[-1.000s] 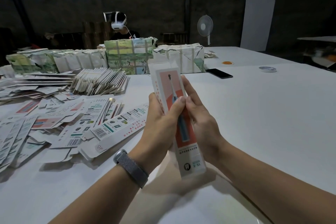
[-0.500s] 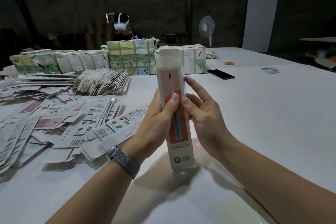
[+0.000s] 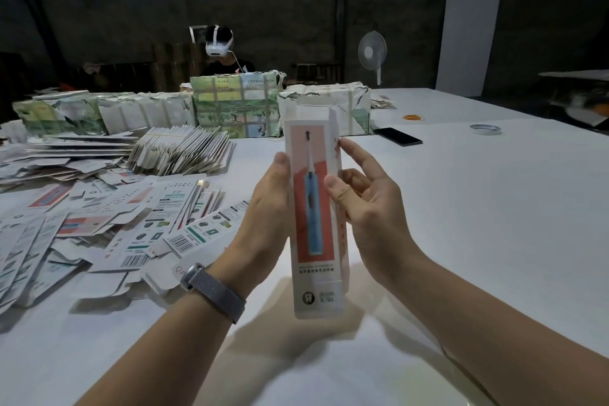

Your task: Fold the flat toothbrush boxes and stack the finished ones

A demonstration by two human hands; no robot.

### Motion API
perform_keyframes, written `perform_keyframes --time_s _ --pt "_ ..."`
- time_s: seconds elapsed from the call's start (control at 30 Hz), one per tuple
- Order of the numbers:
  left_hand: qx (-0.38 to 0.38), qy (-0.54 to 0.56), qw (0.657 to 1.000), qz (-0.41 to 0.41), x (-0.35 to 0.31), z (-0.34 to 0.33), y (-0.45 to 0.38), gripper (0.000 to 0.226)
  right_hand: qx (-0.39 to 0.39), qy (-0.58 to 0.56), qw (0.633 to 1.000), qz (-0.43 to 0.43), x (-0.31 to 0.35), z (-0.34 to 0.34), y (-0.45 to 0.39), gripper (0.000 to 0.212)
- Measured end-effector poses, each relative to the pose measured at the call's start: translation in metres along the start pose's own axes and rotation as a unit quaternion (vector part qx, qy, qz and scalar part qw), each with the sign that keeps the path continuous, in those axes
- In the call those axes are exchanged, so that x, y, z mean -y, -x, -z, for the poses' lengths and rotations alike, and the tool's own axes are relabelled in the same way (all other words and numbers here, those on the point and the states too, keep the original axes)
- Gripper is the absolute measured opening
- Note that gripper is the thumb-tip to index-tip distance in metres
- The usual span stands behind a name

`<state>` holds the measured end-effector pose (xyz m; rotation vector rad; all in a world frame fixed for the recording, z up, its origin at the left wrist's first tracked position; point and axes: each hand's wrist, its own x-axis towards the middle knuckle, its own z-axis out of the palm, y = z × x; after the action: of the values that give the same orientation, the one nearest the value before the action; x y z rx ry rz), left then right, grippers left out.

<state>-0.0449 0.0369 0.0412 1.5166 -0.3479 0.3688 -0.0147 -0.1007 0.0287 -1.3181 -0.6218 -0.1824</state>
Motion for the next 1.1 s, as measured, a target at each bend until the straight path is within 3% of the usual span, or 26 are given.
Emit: perform_keyframes --time_s 0.13,0.3,0.43,0.57,0.67,0.8,0.9,1.0,1.1 --pt "-0.030 -0.003 0.999 0.014 -0.001 0.004 -0.001 0.034 0.013 -0.010 1.000 -0.014 0.001 0.001 0.001 0.046" --pt "-0.022 0.047 0.998 0.041 -0.005 0.007 -0.001 0.046 0.007 0.033 0.999 0.002 0.005 0.001 -0.001 0.049" --pt "-0.012 -0.023 0.999 0.025 0.002 0.002 0.000 0.017 -0.009 0.014 1.000 -0.003 0.009 0.011 -0.008 0.047" --pt "-0.030 -0.054 0.998 0.027 0.007 -0.008 0.003 0.025 0.011 0.024 1.000 0.001 0.007 0.009 -0.005 0.049" --pt "-0.045 -0.035 0.998 0.039 0.007 -0.016 0.007 0.026 0.022 0.012 1.000 0.009 0.002 -0.001 0.001 0.036" --pt "-0.041 -0.017 0.999 0.028 0.011 -0.031 0.012 0.032 0.023 -0.031 0.999 -0.001 0.000 -0.009 0.007 0.059" --pt "-0.035 0.004 0.999 0.007 0.014 -0.033 0.013 0.031 0.026 -0.033 0.999 0.006 0.004 -0.010 0.007 0.064" --pt "-0.013 -0.008 1.000 -0.011 0.015 -0.032 0.014 0.032 0.012 -0.005 1.000 0.025 0.007 -0.006 0.002 0.043" --pt "0.001 -0.024 0.999 -0.026 0.013 -0.029 0.012 0.035 -0.012 0.013 0.999 0.040 0.010 -0.002 -0.003 0.037"
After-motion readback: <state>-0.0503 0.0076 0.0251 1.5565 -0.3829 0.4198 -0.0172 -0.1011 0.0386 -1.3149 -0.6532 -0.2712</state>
